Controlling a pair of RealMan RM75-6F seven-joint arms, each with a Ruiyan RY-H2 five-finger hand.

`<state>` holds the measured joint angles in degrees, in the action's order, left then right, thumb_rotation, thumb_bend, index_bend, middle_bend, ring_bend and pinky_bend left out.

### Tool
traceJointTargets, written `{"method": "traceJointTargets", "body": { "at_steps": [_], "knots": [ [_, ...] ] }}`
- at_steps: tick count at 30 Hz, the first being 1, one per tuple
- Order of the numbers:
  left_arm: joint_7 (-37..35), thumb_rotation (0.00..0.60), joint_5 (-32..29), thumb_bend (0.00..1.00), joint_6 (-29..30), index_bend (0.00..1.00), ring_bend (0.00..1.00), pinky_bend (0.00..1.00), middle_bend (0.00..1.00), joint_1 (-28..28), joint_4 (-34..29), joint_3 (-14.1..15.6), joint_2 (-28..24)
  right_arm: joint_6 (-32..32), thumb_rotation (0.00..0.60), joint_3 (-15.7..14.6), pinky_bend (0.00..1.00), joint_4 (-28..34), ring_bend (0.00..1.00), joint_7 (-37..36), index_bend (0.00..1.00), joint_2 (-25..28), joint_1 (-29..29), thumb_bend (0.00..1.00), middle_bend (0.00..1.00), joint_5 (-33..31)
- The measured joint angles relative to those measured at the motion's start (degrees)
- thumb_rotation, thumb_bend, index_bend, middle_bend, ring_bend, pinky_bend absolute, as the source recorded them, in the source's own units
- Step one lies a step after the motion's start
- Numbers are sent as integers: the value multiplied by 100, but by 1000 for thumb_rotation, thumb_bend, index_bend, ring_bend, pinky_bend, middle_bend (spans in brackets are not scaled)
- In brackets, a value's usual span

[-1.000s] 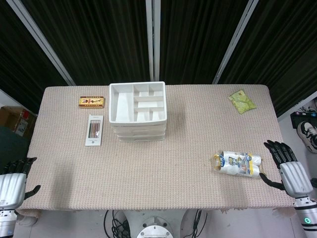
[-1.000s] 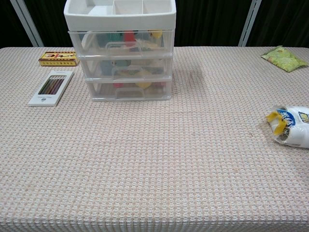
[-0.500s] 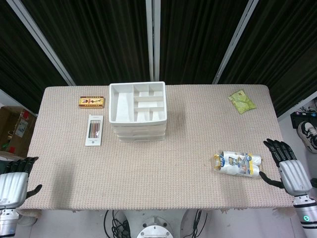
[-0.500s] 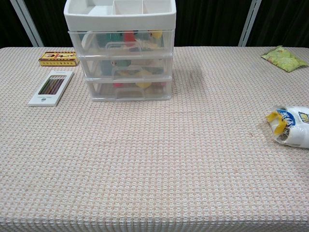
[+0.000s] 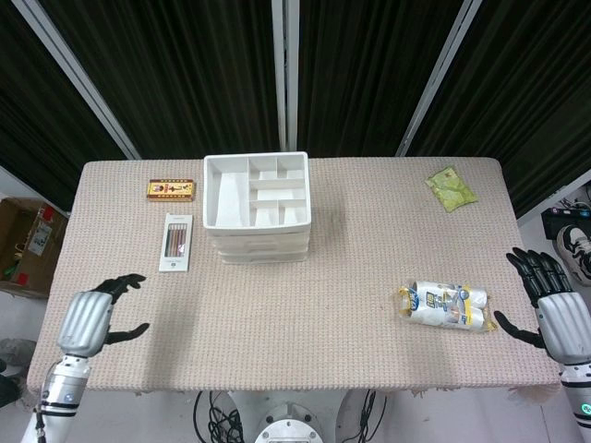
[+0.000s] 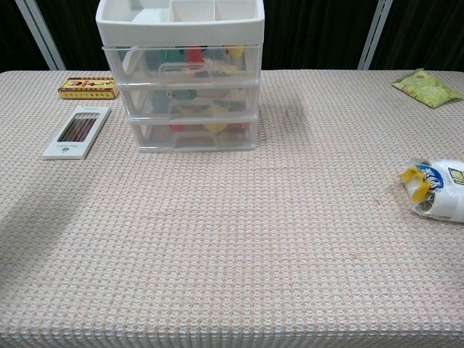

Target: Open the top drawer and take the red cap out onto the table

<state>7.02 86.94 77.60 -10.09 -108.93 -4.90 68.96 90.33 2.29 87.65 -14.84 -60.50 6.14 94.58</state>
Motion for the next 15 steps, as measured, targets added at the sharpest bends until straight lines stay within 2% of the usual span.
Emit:
{"method": "traceJointTargets", "body": {
  "at_steps": [6,11,15],
  "knots": [
    [-515,600,-366,152,-739,355,716,995,610,-559,-159,-184,646,40,600,-23,0,-19,0,-37,0,-12,-43,176,49,9],
    [-1244,600,-938,261,-1152,303,809,1000,668,-892,-26,-408,1415,15,600,-58,0,-24,0,-20,0,-38,-59,176,49,11],
    [-1986,600,-1389,297,-1447,247,849,1000,726,-1108,231,-610,2010,-7,600,-77,0,5,0,22,0,-32,-76,176,49,-9]
  ]
}}
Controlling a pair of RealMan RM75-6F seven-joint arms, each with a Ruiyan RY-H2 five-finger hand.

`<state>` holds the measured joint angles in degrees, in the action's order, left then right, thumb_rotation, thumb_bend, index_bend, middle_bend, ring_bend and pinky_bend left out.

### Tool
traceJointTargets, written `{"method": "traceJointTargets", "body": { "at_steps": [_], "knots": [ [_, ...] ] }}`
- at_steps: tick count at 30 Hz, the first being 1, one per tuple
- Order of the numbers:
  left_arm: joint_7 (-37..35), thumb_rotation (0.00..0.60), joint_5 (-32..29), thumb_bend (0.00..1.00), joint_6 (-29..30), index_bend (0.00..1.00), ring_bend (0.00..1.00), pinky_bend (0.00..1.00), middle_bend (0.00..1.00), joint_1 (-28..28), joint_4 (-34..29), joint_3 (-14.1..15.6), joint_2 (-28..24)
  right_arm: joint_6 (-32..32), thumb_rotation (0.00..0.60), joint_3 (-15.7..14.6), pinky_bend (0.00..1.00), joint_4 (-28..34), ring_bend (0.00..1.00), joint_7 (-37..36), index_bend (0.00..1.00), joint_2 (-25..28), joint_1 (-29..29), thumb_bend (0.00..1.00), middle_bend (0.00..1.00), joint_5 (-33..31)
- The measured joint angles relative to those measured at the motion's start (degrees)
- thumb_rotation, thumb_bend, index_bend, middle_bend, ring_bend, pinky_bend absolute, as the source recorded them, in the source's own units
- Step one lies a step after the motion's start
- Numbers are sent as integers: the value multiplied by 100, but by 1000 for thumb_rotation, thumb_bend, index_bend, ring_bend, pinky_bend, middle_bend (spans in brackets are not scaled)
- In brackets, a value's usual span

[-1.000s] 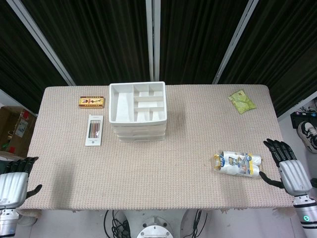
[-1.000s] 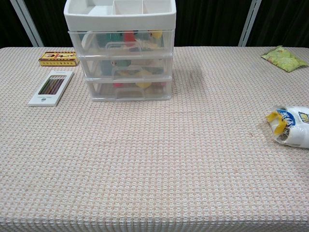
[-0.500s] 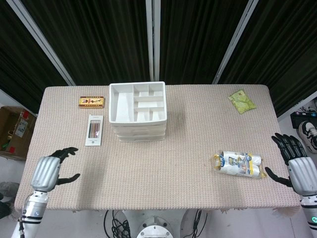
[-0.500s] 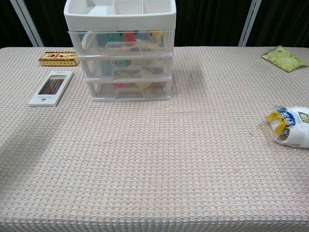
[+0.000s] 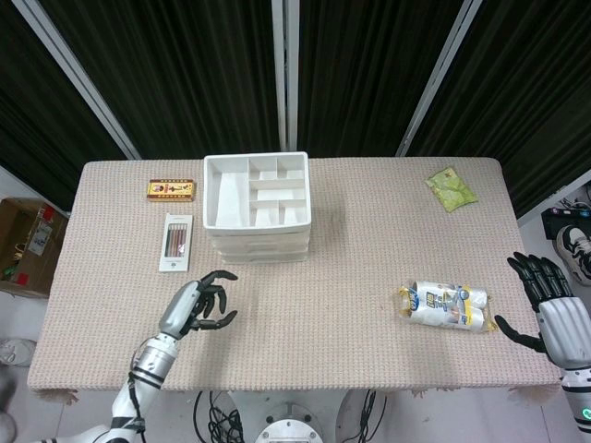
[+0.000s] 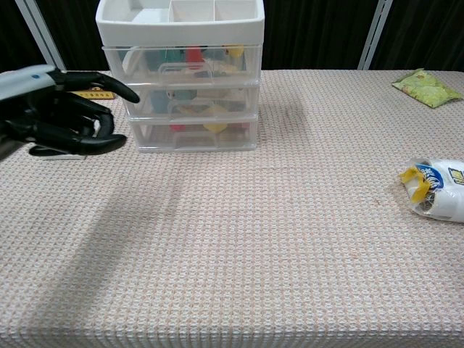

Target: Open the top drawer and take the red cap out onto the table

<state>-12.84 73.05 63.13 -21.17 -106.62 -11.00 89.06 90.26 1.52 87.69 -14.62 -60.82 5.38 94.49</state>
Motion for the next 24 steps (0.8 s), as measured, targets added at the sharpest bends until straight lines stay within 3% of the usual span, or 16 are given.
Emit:
{"method": "traceJointTargets", "body": {
  "at_steps": [15,24],
  "knots": [
    [-1149,600,-833,336,-315,135,896,1000,788,-596,1070,-684,1921,12,600,-29,0,167,0,177,0,48,-81,176,49,-44],
    [-1374,600,-1209,336,-217,135,895,1000,790,-718,1414,-1092,2319,28,600,-40,0,149,0,140,0,66,-133,176,49,-77]
  ]
}}
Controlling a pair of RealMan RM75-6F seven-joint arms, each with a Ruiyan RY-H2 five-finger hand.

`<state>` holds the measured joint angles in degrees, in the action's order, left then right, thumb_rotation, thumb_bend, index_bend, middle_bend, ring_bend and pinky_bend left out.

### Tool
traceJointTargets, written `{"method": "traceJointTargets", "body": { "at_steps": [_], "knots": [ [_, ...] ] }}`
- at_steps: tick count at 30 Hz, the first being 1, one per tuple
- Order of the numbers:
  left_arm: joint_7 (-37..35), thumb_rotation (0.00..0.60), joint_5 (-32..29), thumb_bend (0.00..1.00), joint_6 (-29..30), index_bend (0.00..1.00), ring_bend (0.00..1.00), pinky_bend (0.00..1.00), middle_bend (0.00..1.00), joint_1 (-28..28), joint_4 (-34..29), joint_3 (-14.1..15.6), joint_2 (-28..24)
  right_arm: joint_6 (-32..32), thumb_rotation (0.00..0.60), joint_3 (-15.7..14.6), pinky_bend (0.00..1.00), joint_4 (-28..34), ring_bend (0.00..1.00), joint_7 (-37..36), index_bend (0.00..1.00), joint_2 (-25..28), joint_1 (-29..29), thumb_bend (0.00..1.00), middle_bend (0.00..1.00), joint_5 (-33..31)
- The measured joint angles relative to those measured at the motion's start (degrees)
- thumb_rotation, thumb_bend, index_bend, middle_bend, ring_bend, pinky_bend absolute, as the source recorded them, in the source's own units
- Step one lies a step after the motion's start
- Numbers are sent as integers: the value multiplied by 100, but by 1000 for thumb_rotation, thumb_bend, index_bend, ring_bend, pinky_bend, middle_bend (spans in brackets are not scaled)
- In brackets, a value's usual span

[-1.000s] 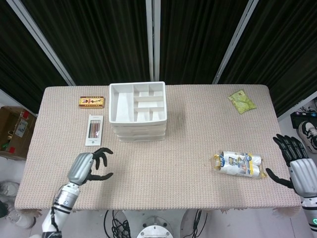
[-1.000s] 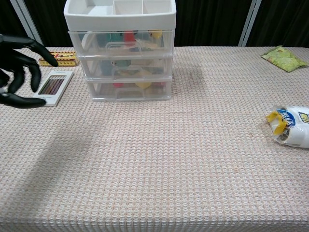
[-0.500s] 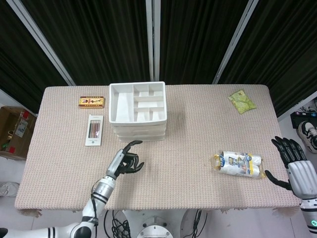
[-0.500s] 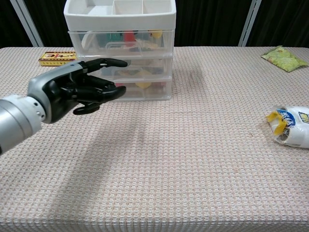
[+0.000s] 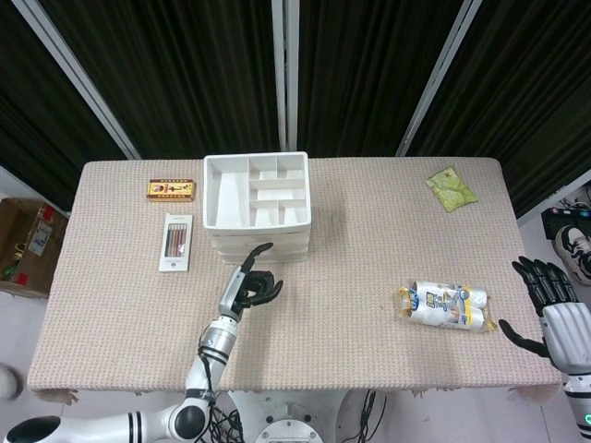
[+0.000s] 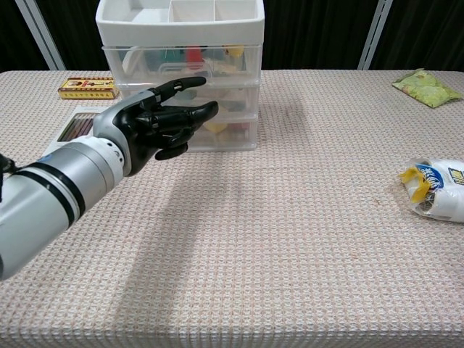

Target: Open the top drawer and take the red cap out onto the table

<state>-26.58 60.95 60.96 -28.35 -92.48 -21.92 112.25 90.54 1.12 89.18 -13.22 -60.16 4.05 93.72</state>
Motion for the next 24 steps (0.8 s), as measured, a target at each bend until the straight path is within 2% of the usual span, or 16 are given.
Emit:
{"method": "traceJointTargets", "body": {
  "at_steps": [6,10,20,24],
  "knots": [
    [-56,600,-106,337,44,135,895,1000,790,-20,60,-141,74,-9,600,-5,0,-17,0,-22,0,2,-17,176,49,-12],
    [-375,600,-136,339,-106,141,895,1000,791,-25,38,-233,64,-22,600,-9,0,-28,0,-30,0,-8,-24,176,49,-16],
    [-1519,600,-187,378,-580,287,895,1000,796,-129,316,-649,195,-24,600,-5,0,-6,0,-6,0,9,-48,176,49,-33],
    [-1659,600,-329,386,-711,368,896,1000,797,-166,407,-765,212,-32,600,-7,0,4,0,2,0,12,-53,176,49,-35]
  ]
}}
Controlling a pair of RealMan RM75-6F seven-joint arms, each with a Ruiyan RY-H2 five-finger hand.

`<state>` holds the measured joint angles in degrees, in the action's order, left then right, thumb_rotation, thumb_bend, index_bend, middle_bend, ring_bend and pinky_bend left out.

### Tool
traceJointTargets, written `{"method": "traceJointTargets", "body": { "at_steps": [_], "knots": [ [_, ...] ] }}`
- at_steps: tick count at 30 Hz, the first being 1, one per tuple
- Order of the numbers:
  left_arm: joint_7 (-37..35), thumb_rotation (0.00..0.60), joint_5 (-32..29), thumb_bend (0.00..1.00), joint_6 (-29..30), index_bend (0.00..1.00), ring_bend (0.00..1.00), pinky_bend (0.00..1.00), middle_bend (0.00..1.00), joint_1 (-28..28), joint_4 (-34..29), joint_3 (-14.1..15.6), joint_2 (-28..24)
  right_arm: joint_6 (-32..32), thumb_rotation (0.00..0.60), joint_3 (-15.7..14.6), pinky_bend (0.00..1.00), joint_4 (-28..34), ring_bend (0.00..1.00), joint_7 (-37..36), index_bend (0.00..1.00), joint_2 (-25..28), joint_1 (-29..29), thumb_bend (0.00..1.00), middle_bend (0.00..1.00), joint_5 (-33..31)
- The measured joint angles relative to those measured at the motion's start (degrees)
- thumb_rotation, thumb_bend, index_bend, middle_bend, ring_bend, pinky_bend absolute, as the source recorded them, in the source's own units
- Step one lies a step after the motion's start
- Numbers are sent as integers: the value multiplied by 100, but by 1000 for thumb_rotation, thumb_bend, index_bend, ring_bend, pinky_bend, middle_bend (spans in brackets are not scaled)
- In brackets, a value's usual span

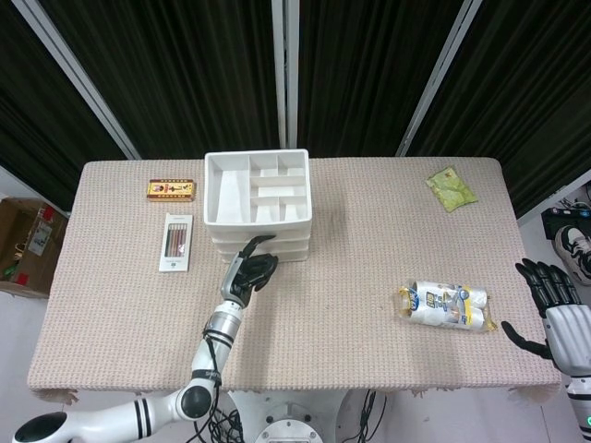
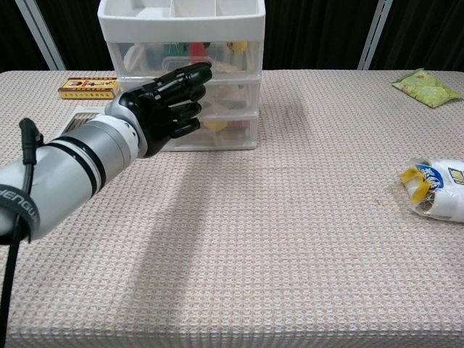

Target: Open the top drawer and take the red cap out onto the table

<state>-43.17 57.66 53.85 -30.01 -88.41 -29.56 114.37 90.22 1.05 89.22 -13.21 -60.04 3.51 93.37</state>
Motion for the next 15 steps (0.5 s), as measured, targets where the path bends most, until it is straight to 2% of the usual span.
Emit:
{"method": "traceJointTargets", "body": {
  "at_steps": [6,15],
  "knots": [
    [8,600,-45,394,-13,478,896,1000,799,43,-64,45,-73,-13,600,-4,0,-1,0,0,0,-15,-5,176,49,4],
    [-123,600,140,397,89,514,896,1000,799,269,-330,317,-179,-36,600,-20,0,-1,0,22,0,-47,11,176,49,56]
  ]
}}
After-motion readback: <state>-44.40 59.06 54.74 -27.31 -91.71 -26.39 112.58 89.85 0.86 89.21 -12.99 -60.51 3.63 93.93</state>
